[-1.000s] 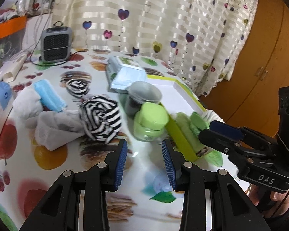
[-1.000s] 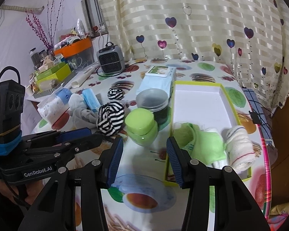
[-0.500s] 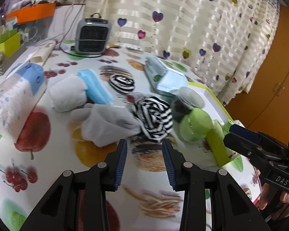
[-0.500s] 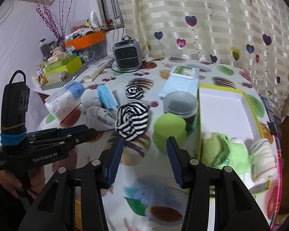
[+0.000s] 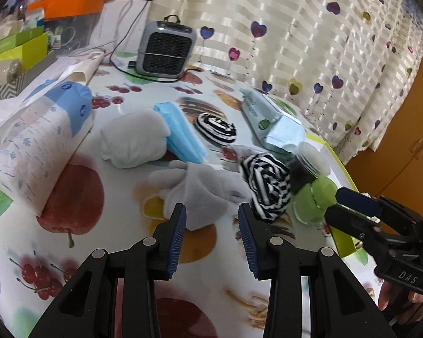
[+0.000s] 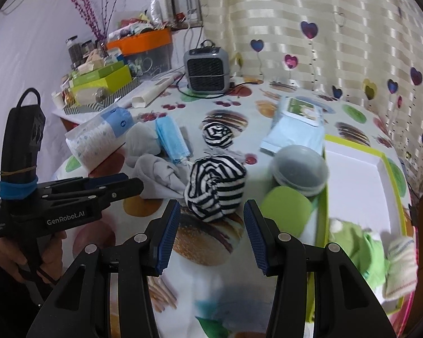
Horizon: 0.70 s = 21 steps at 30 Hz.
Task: Organize soft objects
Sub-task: 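Grasp the black-and-white striped cloth with the right tool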
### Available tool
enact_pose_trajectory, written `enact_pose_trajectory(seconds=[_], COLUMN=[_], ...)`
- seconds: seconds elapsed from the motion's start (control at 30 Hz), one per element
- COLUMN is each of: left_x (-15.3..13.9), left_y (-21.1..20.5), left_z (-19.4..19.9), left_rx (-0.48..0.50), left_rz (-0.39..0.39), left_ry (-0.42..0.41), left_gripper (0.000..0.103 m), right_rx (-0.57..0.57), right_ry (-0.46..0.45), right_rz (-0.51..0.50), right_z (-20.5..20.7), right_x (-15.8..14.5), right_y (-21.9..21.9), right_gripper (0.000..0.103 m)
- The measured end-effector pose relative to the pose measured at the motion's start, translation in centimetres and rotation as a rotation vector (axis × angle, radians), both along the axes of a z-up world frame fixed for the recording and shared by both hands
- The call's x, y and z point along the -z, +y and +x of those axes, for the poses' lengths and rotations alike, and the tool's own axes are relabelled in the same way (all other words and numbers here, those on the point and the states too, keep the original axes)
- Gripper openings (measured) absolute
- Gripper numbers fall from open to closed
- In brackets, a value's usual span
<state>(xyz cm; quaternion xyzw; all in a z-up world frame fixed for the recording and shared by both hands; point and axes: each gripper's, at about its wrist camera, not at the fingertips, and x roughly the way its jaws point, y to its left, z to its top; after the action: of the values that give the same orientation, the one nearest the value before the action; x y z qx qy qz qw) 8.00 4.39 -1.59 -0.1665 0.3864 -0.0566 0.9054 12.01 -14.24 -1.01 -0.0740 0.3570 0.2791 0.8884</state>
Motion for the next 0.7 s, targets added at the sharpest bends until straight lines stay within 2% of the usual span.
enact_pose_trajectory(seconds=[0.33, 0.7], left_x=[0.8, 1.4], left_y=[1.6, 2.5], left_z=[0.5, 1.0], left_rx=[-0.025, -0.029], left_rz=[-0.018, -0.043], left_ry=[0.008, 0.011], left_gripper=[0.037, 0.037], right_rx=[-0.029, -0.052], right_ry=[0.031, 0.023], right_rz=[-0.082, -0.284], right_z=[2.3, 3.3], right_x=[1.8, 3.8], right_y=[3.1, 5.7], right_gripper=[0.048, 0.048])
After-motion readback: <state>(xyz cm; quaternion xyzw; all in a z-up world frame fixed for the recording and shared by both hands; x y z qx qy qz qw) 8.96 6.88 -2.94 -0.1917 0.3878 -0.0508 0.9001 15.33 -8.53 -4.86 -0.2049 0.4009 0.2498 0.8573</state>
